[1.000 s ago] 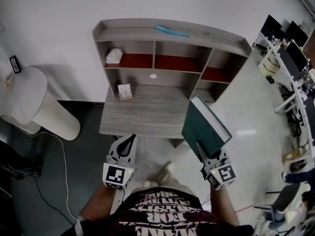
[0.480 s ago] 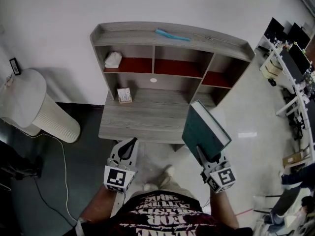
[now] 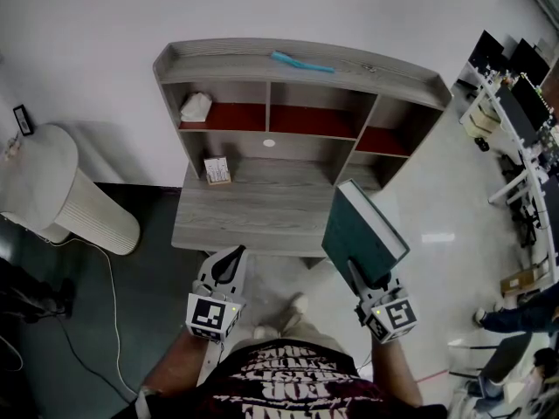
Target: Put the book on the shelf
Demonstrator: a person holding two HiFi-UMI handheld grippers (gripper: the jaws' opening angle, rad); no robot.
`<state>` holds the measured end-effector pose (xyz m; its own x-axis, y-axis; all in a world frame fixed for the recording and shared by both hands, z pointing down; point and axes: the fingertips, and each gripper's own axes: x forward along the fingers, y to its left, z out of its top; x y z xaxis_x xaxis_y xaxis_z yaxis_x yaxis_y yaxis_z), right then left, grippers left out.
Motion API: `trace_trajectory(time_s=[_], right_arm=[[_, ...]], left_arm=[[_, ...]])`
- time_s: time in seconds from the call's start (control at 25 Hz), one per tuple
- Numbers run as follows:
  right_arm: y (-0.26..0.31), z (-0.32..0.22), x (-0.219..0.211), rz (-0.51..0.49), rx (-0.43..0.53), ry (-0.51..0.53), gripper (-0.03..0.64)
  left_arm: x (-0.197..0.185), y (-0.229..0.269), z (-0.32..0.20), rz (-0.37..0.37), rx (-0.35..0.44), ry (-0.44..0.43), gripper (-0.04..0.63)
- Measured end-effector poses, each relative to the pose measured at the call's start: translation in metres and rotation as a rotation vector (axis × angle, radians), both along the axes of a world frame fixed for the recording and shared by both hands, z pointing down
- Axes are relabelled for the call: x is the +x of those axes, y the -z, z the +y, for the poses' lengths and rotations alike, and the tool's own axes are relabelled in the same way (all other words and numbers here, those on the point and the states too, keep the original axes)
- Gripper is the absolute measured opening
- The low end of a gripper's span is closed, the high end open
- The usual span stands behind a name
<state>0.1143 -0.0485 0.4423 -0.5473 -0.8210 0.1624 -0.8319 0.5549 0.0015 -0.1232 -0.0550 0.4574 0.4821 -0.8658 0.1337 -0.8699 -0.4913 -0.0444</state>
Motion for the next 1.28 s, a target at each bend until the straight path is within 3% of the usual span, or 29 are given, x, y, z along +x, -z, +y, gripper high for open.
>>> trace_trajectory(time_s=[1.28], right_arm=[[-0.012,-0.064,0.014,-0.026,-0.041,-0.019,0.163]], left_arm=[[0.023,-0.016,-0.068,-0.019,-0.047,-0.024,0.005]])
